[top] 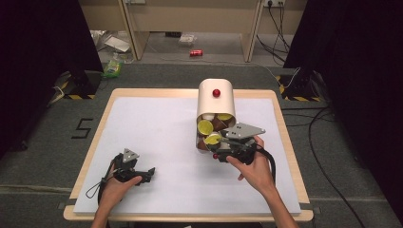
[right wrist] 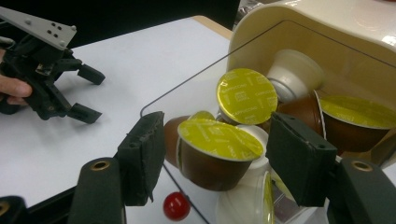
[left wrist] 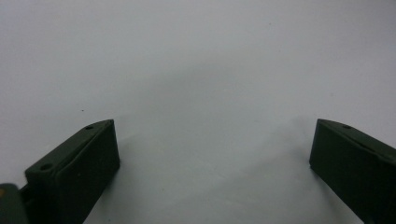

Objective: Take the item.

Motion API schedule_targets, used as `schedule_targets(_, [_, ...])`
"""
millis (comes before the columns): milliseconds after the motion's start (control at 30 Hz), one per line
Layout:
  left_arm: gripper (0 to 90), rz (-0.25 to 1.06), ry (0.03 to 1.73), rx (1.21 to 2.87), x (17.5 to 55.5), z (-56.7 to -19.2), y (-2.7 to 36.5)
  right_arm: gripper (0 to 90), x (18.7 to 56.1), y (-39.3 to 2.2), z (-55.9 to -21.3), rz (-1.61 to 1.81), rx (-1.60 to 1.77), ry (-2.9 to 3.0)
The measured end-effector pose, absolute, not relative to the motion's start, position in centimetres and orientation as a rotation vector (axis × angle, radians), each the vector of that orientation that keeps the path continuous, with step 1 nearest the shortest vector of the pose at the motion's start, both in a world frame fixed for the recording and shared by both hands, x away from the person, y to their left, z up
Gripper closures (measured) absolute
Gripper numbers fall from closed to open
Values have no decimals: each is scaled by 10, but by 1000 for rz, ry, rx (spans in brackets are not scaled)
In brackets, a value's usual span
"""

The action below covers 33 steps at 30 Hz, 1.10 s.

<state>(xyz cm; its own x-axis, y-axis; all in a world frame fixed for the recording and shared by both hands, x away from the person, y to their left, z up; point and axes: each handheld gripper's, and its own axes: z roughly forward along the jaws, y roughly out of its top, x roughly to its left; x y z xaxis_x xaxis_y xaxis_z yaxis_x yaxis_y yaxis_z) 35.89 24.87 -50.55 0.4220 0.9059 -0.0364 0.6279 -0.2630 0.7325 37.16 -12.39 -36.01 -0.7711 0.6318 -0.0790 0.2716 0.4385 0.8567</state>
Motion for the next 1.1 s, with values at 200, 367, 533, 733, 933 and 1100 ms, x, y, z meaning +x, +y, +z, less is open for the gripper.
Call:
schedule_targets(200, [9,520,1294,1995,359,-505,249,381,381,-117,-367,1241,785,2336])
schedule_targets(367, [9,520,1294,1995,359,-505,249,391,388,-113,-371,1223,795,2347])
schedule_targets(533, [8,520,1294,1995,359,-505,249,399,393,-112,-374,1231,808,2364])
schedule_targets(733, [9,520,1294,1995,359,-505,249,403,394,-114,-376,1251,819,2372])
schedule_targets(933, [9,520,1294,1995,359,-505,249,409,393,-114,-375,1249,817,2371])
schedule_targets(1100, [9,520,1294,1995,359,-505,249,411,392,-115,-371,1266,816,2351])
